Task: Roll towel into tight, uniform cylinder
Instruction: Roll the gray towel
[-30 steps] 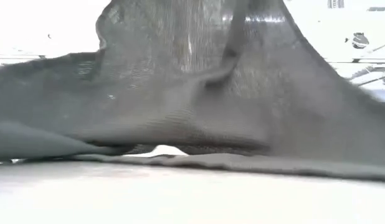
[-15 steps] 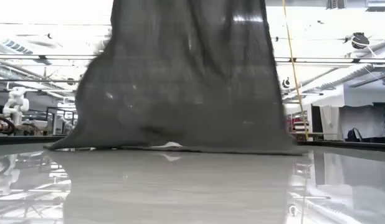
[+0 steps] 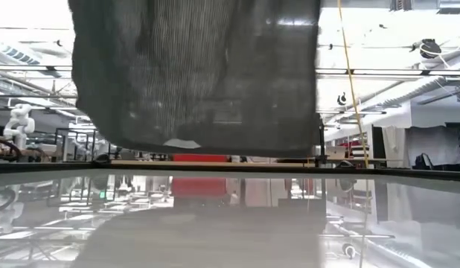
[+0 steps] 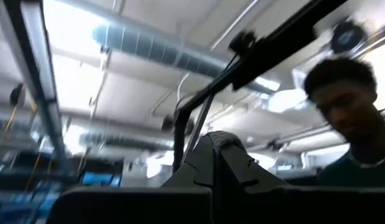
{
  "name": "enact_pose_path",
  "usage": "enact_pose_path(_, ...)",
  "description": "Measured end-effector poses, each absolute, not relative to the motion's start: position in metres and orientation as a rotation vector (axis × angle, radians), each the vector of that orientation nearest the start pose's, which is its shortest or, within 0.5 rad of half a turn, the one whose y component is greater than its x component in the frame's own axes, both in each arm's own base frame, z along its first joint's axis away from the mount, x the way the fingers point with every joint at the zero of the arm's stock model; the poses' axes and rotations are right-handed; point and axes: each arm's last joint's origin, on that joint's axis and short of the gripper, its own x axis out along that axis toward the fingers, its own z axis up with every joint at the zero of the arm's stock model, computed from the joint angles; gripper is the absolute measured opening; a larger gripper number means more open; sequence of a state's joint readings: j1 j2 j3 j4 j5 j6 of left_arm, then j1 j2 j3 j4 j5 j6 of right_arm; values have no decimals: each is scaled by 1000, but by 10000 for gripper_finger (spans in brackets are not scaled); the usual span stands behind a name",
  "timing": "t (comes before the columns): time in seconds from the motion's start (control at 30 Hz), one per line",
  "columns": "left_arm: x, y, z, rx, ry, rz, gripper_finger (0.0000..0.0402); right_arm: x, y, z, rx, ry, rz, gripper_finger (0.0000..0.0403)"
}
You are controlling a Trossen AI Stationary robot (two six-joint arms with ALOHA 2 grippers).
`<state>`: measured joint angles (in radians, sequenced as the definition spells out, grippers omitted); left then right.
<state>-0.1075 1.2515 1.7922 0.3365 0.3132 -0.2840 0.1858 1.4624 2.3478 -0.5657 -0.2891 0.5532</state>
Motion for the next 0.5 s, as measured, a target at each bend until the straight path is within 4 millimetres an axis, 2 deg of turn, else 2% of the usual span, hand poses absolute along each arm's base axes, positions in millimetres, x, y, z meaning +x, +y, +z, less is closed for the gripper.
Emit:
enact_pose_path(0.27,172,-32,615,-183,-806,-537,1,181,54,627,607,-182,603,0)
enact_pose_path(0.4,174,-28,607,-151,-658,-478,1,181,54,613,587,-44,539,0)
enact_pose_path(0.5,176,-20,592,-141,-463,-311,1,181,45,598,561,74,370,0)
